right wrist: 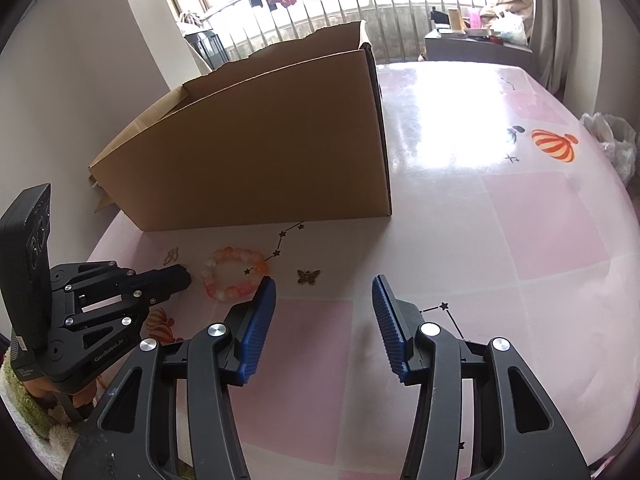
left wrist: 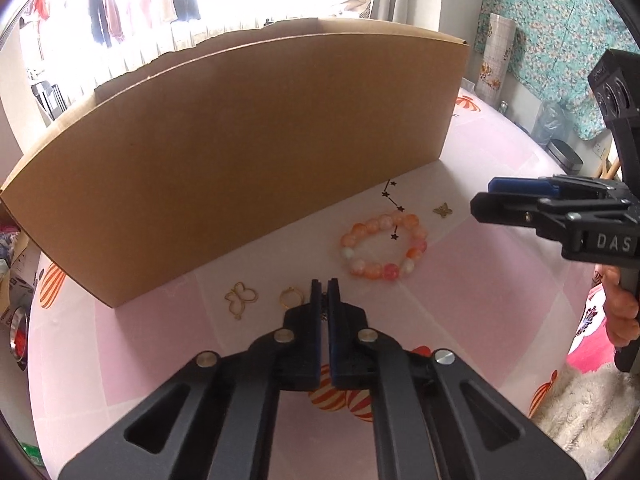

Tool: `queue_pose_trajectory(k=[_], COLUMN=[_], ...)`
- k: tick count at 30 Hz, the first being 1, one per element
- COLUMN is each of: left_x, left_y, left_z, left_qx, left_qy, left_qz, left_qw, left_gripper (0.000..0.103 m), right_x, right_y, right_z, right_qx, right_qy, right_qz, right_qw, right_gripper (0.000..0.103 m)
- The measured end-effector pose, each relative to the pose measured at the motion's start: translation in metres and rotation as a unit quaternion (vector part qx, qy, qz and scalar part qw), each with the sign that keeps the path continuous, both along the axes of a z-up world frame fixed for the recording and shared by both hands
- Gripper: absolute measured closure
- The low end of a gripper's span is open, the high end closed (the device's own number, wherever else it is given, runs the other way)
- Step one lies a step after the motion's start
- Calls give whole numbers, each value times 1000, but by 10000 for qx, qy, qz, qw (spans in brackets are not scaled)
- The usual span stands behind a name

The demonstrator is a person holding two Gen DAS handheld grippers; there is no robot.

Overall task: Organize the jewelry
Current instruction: 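Close the right gripper on the brown butterfly charm while the left holds its charm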

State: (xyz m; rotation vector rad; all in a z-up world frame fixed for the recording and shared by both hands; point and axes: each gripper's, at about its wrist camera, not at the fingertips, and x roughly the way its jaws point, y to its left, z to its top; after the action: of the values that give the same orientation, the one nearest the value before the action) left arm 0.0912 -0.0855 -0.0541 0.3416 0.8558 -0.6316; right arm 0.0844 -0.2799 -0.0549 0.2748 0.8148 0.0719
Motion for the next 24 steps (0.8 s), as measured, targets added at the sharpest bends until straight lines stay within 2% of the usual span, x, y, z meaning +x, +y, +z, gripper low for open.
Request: queue_pose_trajectory(k=[5, 11, 15, 19, 24], left_x=[-6, -9, -8, -7, -6], left_y=[7, 13, 13, 13, 13], left_z=[3, 2, 2, 1, 0], left_qx=[-118, -159, -187, -196, -223], left_qy=[42, 91, 115, 123, 147], left_qz=[93, 163, 169, 161, 162], left_qw=[9999, 9997, 9996, 9996, 9995], left_gripper=[102, 102, 102, 102, 102], right_x=[1, 13, 22, 29, 34], right_y=[2, 11, 16, 20, 29], right_z=[3, 0, -2, -4, -4], right_qx=[-154, -425, -609, -549, -802], right_qy=[-35, 89, 224, 340, 337], right_qz=[128, 467, 578, 549, 480], right_qw=[9998, 9980, 9962, 9964, 9951], right_gripper=[64, 82, 83, 83, 83])
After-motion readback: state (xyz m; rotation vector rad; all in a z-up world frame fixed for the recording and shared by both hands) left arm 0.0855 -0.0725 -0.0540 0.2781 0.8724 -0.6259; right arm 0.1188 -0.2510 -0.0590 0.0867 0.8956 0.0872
